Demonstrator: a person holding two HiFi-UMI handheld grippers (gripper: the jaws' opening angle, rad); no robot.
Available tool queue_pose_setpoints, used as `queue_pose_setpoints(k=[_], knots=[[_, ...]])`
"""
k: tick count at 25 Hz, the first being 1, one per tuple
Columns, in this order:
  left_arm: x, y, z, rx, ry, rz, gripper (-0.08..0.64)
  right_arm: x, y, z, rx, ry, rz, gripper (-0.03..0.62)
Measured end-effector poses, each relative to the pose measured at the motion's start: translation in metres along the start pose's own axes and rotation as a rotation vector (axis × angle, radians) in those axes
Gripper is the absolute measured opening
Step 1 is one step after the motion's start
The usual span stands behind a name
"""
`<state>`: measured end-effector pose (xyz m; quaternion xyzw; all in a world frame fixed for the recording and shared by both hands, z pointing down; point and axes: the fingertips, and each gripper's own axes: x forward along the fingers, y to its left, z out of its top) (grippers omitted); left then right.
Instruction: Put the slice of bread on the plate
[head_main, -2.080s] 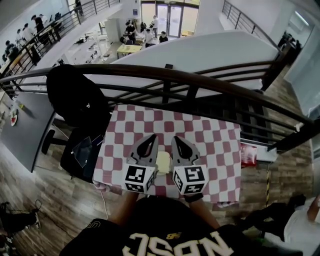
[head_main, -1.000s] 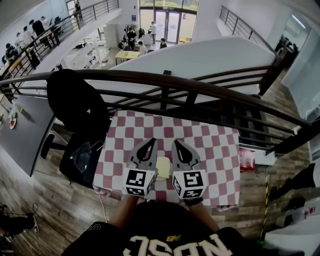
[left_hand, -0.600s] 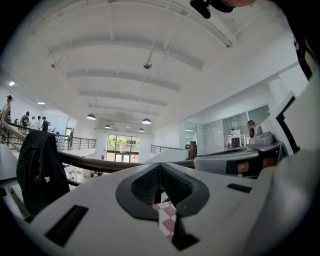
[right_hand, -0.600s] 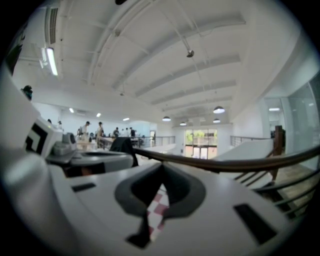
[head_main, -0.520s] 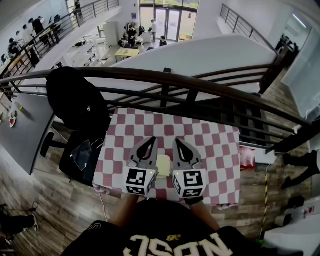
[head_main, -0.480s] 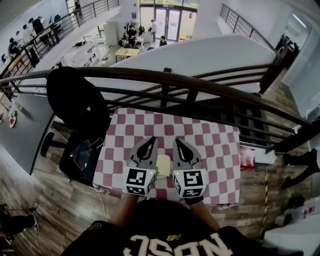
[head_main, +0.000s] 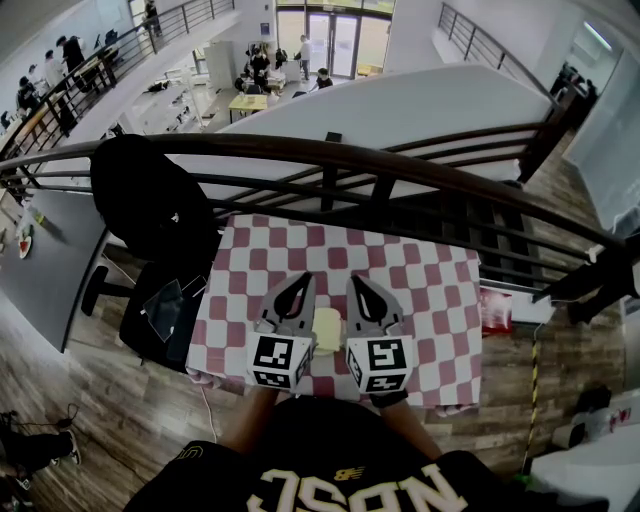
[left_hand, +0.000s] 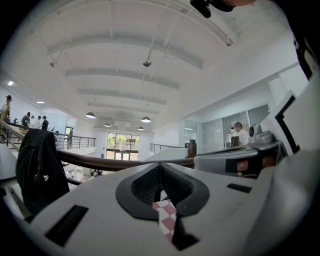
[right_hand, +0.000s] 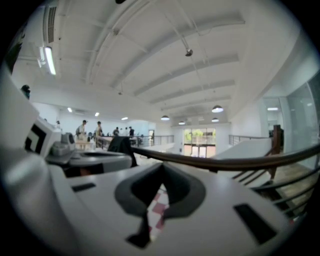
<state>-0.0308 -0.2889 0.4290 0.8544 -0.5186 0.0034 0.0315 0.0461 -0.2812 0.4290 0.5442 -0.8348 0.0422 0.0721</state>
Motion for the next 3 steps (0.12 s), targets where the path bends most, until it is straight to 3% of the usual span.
queue_pose_setpoints(k=[3], knots=[[0.0025, 0.0001, -0.0008, 0.000, 0.004, 0.000, 0.028, 0.0015, -0.0014, -0.0002, -0.002, 0.002, -0.001, 0.014]])
